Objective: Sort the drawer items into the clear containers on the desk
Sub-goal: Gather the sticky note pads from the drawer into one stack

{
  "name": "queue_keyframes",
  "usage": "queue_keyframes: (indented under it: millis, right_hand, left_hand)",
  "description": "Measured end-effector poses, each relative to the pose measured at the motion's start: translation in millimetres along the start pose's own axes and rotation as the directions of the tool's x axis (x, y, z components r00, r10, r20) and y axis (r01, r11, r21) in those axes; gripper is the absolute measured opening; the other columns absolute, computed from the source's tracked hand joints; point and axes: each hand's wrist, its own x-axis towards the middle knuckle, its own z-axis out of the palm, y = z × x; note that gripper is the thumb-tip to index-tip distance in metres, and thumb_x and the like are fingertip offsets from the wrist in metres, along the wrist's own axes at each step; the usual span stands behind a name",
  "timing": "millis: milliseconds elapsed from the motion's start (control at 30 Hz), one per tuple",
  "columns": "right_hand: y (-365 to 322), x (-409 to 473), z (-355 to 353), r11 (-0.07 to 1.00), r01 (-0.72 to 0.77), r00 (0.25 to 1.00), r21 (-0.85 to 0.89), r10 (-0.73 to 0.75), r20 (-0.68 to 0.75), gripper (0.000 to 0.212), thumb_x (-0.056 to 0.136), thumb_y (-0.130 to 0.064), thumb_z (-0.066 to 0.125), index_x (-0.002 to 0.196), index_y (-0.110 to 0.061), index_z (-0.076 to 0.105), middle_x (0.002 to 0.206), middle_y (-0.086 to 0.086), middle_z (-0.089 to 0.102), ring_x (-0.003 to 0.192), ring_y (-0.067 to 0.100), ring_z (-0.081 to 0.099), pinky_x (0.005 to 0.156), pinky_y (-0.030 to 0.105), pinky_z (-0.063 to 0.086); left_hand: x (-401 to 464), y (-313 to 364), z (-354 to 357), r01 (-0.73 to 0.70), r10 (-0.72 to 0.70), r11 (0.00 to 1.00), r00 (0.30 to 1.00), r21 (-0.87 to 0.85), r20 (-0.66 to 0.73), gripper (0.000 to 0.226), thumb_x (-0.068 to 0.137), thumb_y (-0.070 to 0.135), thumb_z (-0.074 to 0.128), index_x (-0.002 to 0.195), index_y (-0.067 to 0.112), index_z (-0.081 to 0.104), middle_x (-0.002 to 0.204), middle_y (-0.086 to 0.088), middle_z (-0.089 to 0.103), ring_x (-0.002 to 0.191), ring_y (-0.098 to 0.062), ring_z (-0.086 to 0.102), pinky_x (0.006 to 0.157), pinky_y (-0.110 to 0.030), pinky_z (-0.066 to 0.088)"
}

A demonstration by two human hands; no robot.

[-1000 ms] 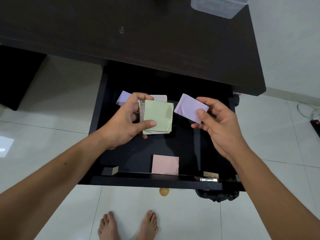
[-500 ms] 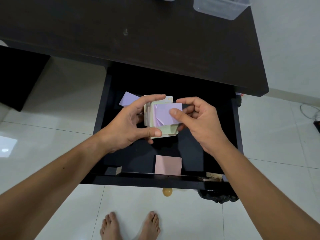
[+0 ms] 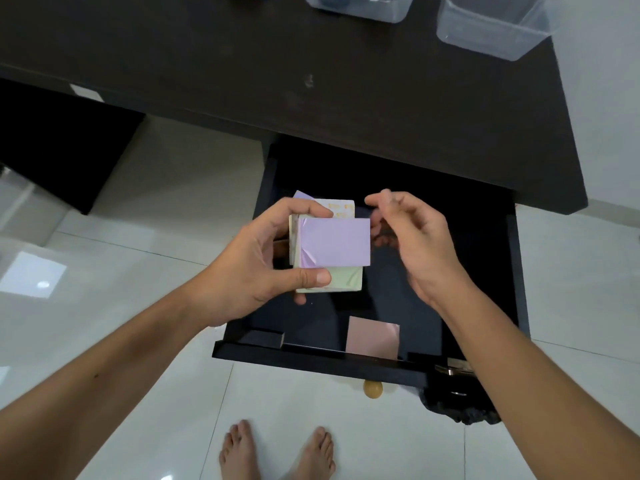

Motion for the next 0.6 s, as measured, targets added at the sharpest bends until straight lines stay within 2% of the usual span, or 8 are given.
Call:
queue_keyframes:
  millis: [67,167,300,333,433,500,600]
  right_hand:
    - [11.6,11.0,5.7,0.994,0.039,0.999,-0.100,-0.036,0.025,0.006,0.097,-0.027,0.075,0.101,-0.023,0.077,0.089,-0.003,0.073,0.087,0.015,0.067,0.083,0.039,0.058]
    - [28.1,28.8,15.0,0.966,0.038,0.997,-0.258,-0.018,0.080,0.022,0.088,-0.022,0.085,0.105,-0.030,0.076,0.093,-0.005,0.072,0.089,0.012,0.066,0.089,0.041,0.057]
    - [40.9,44.5,25.0,0.893,0.105,0.988,-0.438,-0.042,0.150,0.045,0.080,-0.028,0.091,0.121,-0.029,0.074,0.108,-0.004,0.068,0.097,0.005,0.062,0.086,0.015,0.044]
    - [42.7,47.7,27.3,0.868,0.125,0.987,-0.481,-0.057,0.153,0.052,0.078,-0.029,0.093,0.126,-0.027,0.073,0.109,-0.003,0.066,0.099,0.006,0.060,0.084,0.012,0.041]
    - [49.8,54.7,31.1,0.785,0.160,0.984,-0.598,-0.080,0.158,0.067,0.075,-0.037,0.094,0.135,-0.021,0.069,0.109,-0.002,0.058,0.102,0.017,0.054,0.080,0.016,0.039]
    - [52.8,56.6,30.4,0.764,0.165,0.984,-0.624,-0.083,0.159,0.067,0.075,-0.039,0.093,0.135,-0.020,0.070,0.107,-0.001,0.055,0.102,0.017,0.051,0.079,0.016,0.037]
    - [51.8,57.0,28.6,0.775,0.158,0.985,-0.612,-0.083,0.150,0.057,0.074,-0.031,0.095,0.125,-0.019,0.074,0.106,-0.003,0.053,0.096,0.013,0.049,0.075,0.011,0.036]
  left_hand:
    - [-8.7,-3.5,1.0,0.026,-0.026,1.000,1.000,-0.015,0.016,0.064,0.077,0.004,0.086,0.129,0.032,0.060,0.132,0.003,0.062,0.110,-0.028,0.067,0.064,-0.047,0.062]
    - [-18.5,-12.9,7.7,0.073,-0.073,0.997,0.996,-0.004,0.059,0.064,0.082,-0.005,0.083,0.130,0.030,0.059,0.133,0.003,0.062,0.107,-0.027,0.068,0.065,-0.046,0.062]
    - [-22.7,-17.2,10.6,0.084,-0.087,0.996,0.992,0.041,0.095,0.062,0.086,-0.006,0.080,0.130,0.031,0.057,0.134,0.003,0.061,0.105,-0.023,0.068,0.066,-0.045,0.062]
    - [-22.8,-17.0,10.1,0.080,-0.083,0.996,0.993,0.040,0.086,0.062,0.087,-0.006,0.080,0.131,0.031,0.057,0.134,0.003,0.061,0.106,-0.024,0.068,0.066,-0.046,0.062]
    - [-22.5,-16.3,8.9,0.070,-0.072,0.997,0.995,0.029,0.066,0.061,0.087,-0.005,0.080,0.129,0.033,0.057,0.135,0.005,0.061,0.109,-0.024,0.068,0.069,-0.048,0.063]
    - [-22.6,-16.7,9.1,0.071,-0.072,0.997,0.995,0.028,0.068,0.061,0.087,-0.005,0.080,0.129,0.033,0.058,0.133,0.006,0.062,0.109,-0.023,0.068,0.069,-0.049,0.063]
    - [-21.8,-17.4,9.4,0.074,-0.076,0.997,0.995,0.032,0.069,0.061,0.087,-0.004,0.080,0.129,0.033,0.057,0.133,0.007,0.062,0.109,-0.022,0.069,0.069,-0.049,0.063]
